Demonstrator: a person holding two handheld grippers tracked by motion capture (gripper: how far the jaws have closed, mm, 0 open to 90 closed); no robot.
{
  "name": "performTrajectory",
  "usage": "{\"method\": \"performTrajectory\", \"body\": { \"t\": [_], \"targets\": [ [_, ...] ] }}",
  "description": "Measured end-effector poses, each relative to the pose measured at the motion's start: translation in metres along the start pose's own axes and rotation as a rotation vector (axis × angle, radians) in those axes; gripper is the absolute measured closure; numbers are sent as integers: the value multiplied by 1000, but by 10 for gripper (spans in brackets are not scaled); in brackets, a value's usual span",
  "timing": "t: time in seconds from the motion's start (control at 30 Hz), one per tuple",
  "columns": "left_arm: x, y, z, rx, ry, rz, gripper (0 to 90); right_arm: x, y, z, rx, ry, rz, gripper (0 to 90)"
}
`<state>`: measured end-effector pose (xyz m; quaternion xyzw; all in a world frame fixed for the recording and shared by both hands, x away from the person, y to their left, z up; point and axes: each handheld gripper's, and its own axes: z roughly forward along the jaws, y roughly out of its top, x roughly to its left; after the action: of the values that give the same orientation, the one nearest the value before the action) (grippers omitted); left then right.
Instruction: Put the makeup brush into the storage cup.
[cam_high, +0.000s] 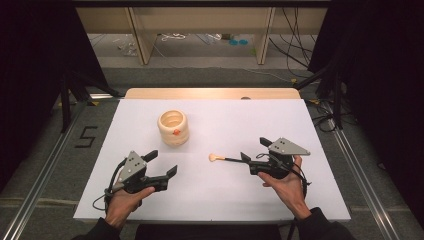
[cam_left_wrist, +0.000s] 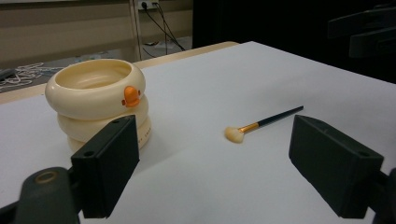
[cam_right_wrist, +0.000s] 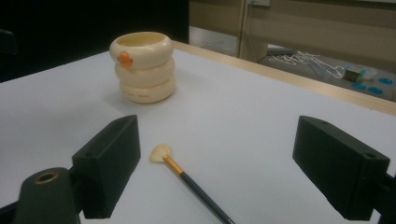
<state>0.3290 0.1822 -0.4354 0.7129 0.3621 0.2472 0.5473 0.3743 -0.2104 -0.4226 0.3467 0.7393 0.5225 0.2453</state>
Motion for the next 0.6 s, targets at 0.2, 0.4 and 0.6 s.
{"method": "performTrajectory", "body": {
  "t": [0.2,0.4,0.6],
  "targets": [
    [0,0,1,4,-2,4,158,-2,3,3,24,12,-10,158],
    [0,-1,1,7,0,-5,158,-3,7,7,60,33,-23,159],
    [1,-1,2,7,0,0,158,-3,14,13,91,68,-25,165]
  ]
}}
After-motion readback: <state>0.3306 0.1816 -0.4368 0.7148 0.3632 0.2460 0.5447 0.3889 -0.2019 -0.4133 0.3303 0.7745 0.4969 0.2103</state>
